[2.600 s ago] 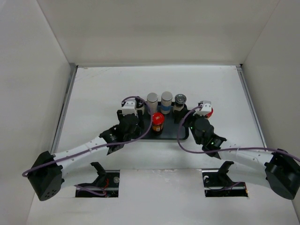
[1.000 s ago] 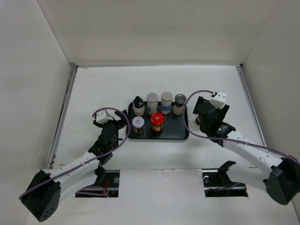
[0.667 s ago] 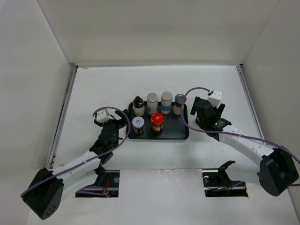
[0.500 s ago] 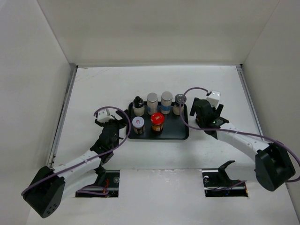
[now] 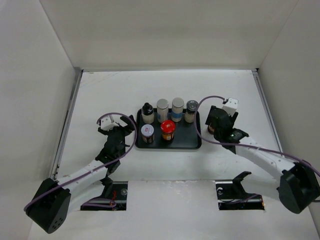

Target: Organize the condiment bottles

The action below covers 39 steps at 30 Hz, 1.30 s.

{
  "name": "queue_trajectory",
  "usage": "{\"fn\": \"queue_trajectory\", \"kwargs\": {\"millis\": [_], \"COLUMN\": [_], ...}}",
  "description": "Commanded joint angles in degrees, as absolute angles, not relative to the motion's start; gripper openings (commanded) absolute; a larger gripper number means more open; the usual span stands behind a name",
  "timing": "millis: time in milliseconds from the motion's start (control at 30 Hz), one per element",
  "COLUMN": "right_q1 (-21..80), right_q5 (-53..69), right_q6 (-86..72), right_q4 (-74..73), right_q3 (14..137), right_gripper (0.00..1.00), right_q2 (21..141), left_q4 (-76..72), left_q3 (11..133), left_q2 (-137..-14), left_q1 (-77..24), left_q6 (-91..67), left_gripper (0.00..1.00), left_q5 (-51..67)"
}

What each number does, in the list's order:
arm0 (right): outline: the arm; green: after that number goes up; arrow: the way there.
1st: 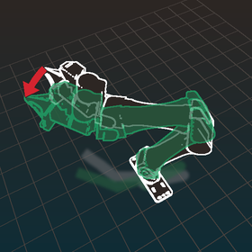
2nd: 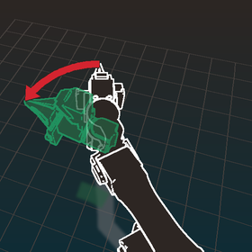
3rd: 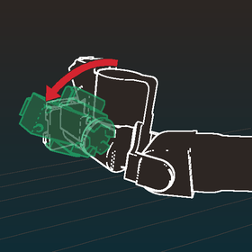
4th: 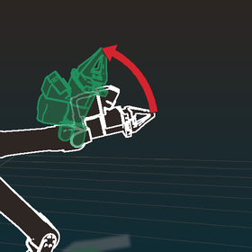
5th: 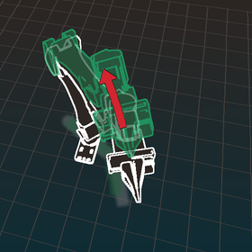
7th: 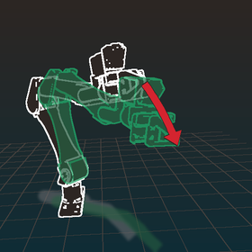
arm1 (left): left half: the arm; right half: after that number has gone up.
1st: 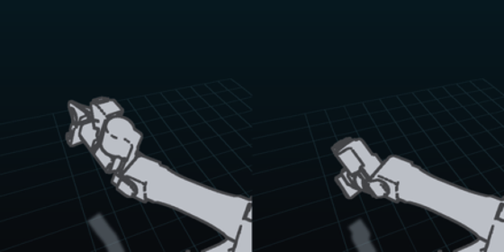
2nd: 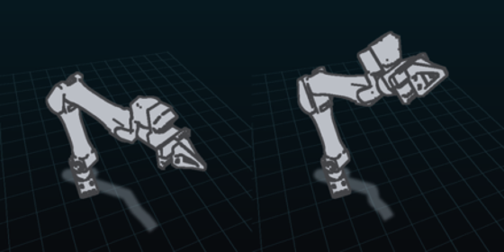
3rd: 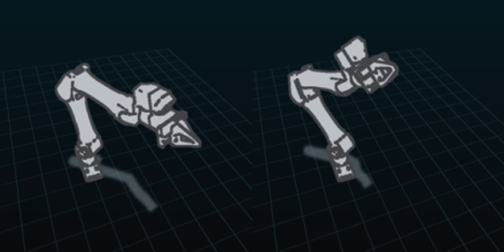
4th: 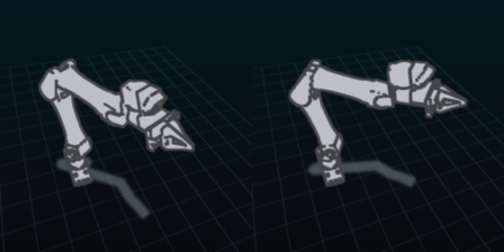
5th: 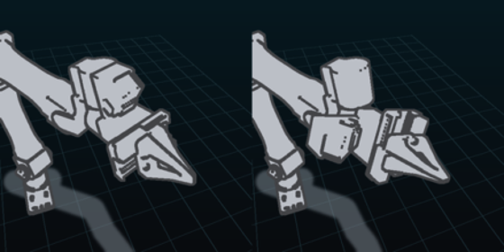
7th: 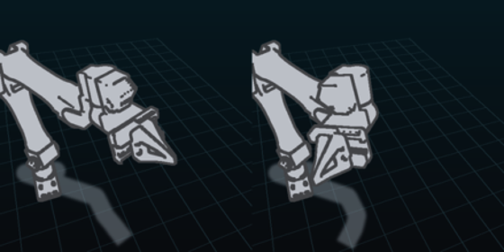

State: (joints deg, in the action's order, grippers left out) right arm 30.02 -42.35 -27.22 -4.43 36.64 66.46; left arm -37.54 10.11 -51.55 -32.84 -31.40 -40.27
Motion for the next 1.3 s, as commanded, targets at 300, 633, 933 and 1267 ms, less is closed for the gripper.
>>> {"fn": "queue_trajectory", "kwargs": {"millis": [300, 633, 933, 1267], "right_q1": [44.15, 50.40, 51.90, 49.88], "right_q5": [-45.01, -40.88, -40.87, -43.58], "right_q6": [-23.63, -23.20, -23.91, -21.62], "right_q4": [-1.06, 9.22, 11.86, 22.31], "right_q3": [43.94, 43.77, 39.91, 32.71], "right_gripper": [0.64, 0.66, 1.00, 1.00], "right_q2": [59.93, 72.15, 71.81, 55.83], "left_q4": [-38.59, -35.69, -27.43, -10.56], "left_q3": [10.02, 9.40, 14.41, 28.90], "left_q2": [-51.94, -49.49, -47.63, -55.46], "left_q1": [-30.19, -28.96, -30.01, -31.59], "left_q6": [-31.73, -32.96, -34.45, -34.54], "left_gripper": [1.00, 1.00, 1.00, 1.00], "left_q5": [-44.20, -47.11, -43.77, -45.17]}}
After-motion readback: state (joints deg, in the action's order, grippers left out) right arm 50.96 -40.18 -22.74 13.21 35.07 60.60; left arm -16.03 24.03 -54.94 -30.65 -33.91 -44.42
